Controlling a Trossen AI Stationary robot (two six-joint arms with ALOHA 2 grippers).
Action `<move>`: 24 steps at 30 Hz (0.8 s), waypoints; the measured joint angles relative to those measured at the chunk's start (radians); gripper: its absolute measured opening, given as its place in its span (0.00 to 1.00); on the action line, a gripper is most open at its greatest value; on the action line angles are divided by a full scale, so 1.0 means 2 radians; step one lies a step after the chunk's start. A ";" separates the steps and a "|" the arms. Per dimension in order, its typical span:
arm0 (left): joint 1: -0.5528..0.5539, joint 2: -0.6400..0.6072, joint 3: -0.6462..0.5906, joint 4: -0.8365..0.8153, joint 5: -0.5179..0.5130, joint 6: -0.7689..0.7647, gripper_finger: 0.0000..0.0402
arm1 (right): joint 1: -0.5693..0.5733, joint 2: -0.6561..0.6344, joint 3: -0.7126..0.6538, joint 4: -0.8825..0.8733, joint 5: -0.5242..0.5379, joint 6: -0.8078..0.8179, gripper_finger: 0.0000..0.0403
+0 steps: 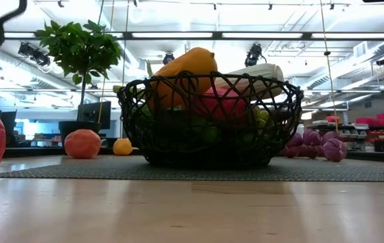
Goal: Build produce basket
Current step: Put the left pumpkin into the black basket
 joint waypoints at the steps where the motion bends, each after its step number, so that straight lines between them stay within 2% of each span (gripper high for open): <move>1: 0.000 0.000 -0.006 0.006 0.004 -0.004 0.88 | 0.002 0.000 0.000 0.000 0.000 0.003 0.64; 8: 0.000 0.000 -0.014 0.030 -0.006 -0.015 0.88 | 0.015 0.000 0.000 0.000 0.004 0.018 0.64; 18: 0.000 0.000 -0.014 -0.047 -0.031 -0.069 0.88 | 0.020 0.000 0.000 0.000 0.019 0.018 0.64; 24: 0.001 0.001 -0.014 -0.027 -0.045 -0.084 0.88 | 0.020 0.000 0.000 0.000 0.029 0.014 0.64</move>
